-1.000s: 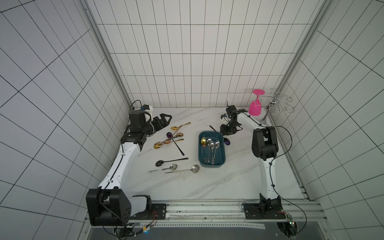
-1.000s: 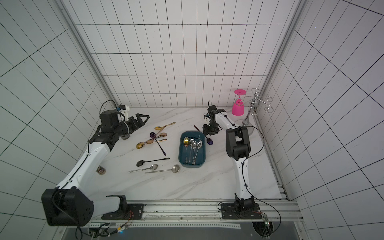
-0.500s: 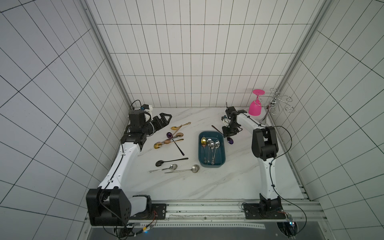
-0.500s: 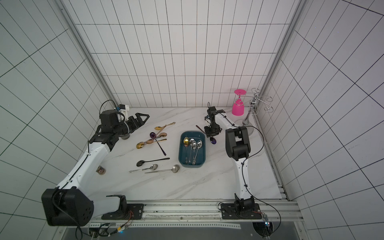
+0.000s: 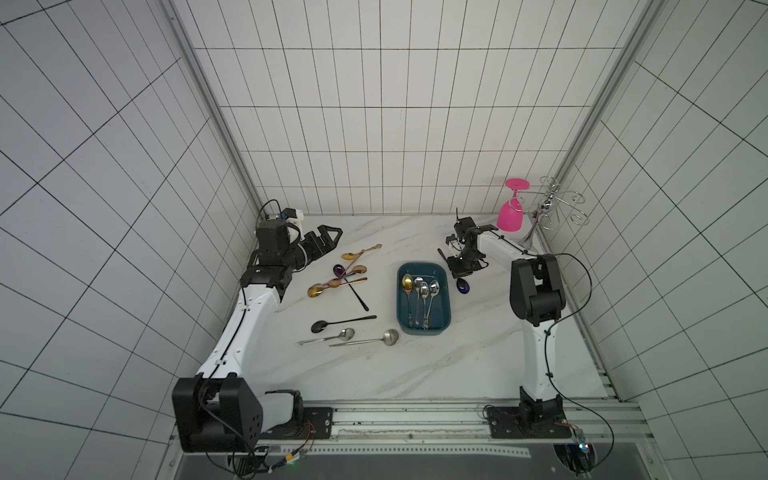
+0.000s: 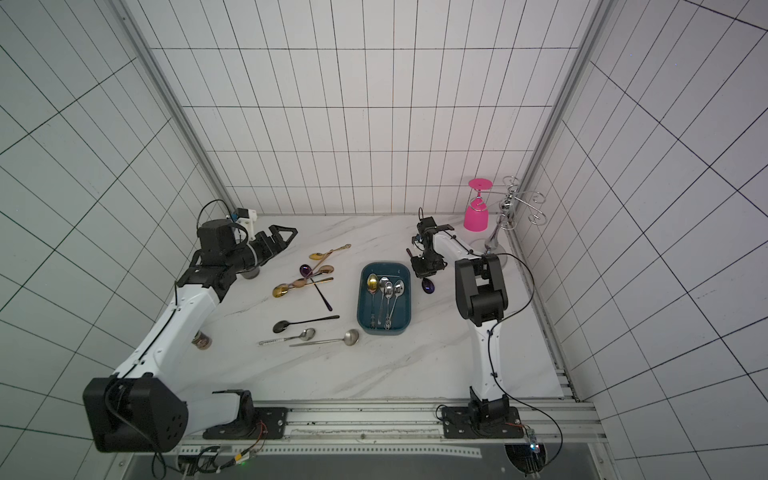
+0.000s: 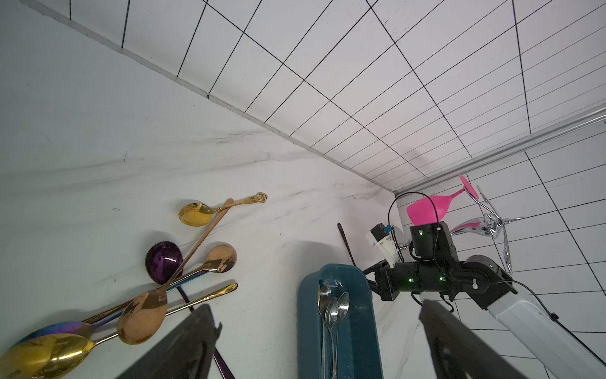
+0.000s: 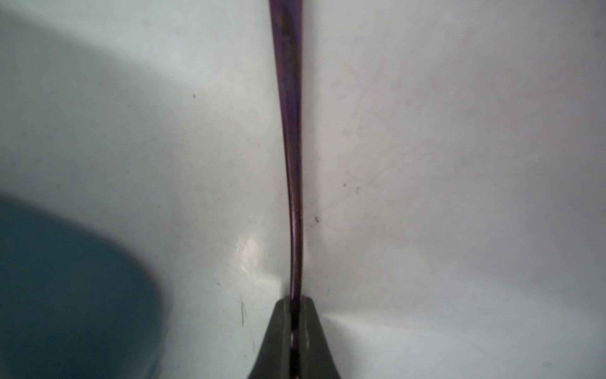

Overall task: Put the spoon into the storage box
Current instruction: Pick up the spoon from the center of the board.

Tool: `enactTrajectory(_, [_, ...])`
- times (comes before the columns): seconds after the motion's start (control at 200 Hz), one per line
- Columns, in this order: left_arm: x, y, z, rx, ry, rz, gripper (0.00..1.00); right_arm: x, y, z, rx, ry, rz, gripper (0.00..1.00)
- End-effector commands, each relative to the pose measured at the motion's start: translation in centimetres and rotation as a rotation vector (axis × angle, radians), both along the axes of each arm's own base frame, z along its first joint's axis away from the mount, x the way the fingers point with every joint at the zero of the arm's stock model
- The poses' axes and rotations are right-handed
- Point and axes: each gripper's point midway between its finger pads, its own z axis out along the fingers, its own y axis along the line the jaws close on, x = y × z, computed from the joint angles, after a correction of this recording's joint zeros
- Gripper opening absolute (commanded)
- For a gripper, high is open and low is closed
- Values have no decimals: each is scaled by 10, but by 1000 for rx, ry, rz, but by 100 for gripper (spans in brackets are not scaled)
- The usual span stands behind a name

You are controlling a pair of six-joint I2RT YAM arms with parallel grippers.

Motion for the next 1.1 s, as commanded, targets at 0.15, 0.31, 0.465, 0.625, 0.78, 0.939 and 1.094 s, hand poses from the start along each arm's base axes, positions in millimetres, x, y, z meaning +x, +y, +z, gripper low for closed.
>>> enactTrajectory(0.15, [3, -8, 34, 15, -102, -80, 99, -5, 0, 67, 94, -195, -53, 0])
enactTrajectory(0.31, [5, -17, 50, 25, -139, -149, 99, -14, -3, 107, 165, -348, -77, 0])
enactTrajectory(0.465, [9, -25, 63, 17, -154, -217, 99, -25, 13, 151, 316, -538, -63, 0])
enactTrajectory(0.625, [16, -38, 65, -8, -151, -283, 99, -36, 39, 180, 407, -656, -2, 0])
enactTrajectory(0.78, [21, -74, 65, -13, -151, -413, 97, -50, 70, 202, 538, -732, 95, 0])
enactTrajectory(0.939, [8, -124, 75, 37, -219, -627, 95, -77, 105, 217, 719, -759, 275, 0])
enactTrajectory(1.094, [-11, -151, 83, 110, -301, -806, 95, -103, 125, 220, 838, -702, 429, 0])
